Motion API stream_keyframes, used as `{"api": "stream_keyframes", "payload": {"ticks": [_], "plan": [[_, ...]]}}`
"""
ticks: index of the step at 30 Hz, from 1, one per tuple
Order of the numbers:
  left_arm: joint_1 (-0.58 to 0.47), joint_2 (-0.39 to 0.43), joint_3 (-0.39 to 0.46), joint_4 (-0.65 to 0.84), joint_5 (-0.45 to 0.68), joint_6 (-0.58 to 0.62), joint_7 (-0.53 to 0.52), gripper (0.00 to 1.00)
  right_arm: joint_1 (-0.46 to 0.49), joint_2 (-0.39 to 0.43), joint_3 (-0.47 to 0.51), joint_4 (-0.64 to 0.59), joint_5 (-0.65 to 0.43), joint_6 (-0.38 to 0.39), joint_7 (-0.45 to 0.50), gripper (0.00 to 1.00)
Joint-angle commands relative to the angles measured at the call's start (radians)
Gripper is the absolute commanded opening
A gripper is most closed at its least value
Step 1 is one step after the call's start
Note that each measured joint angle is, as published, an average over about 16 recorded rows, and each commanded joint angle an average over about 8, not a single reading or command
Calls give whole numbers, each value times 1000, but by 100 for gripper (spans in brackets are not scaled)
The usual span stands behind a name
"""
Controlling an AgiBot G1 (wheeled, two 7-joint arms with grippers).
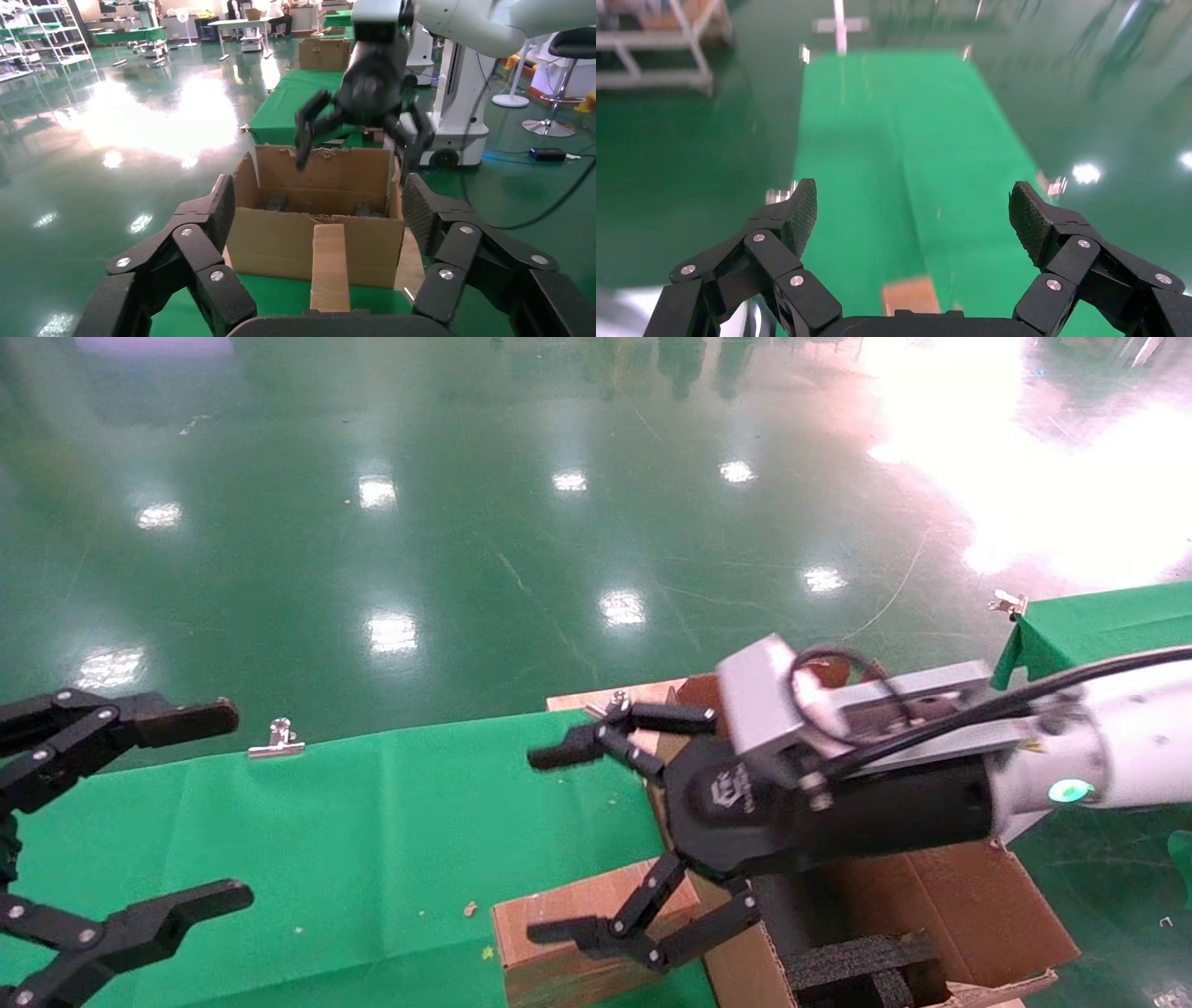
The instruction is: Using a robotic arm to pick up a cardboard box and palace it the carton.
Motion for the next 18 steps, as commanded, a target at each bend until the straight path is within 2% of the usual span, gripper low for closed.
{"api": "stream_keyframes", "payload": {"ticks": [1, 11, 18], "plan": [[0, 0, 0, 0, 0, 0, 0, 0, 49, -10, -38, -12, -60, -21, 18, 100], [0, 0, 0, 0, 0, 0, 0, 0, 282, -113, -344, -155, -246, -34, -14, 100], [0, 0, 0, 0, 0, 0, 0, 0, 417, -209, -570, -264, -311, -35, -71, 100]]}}
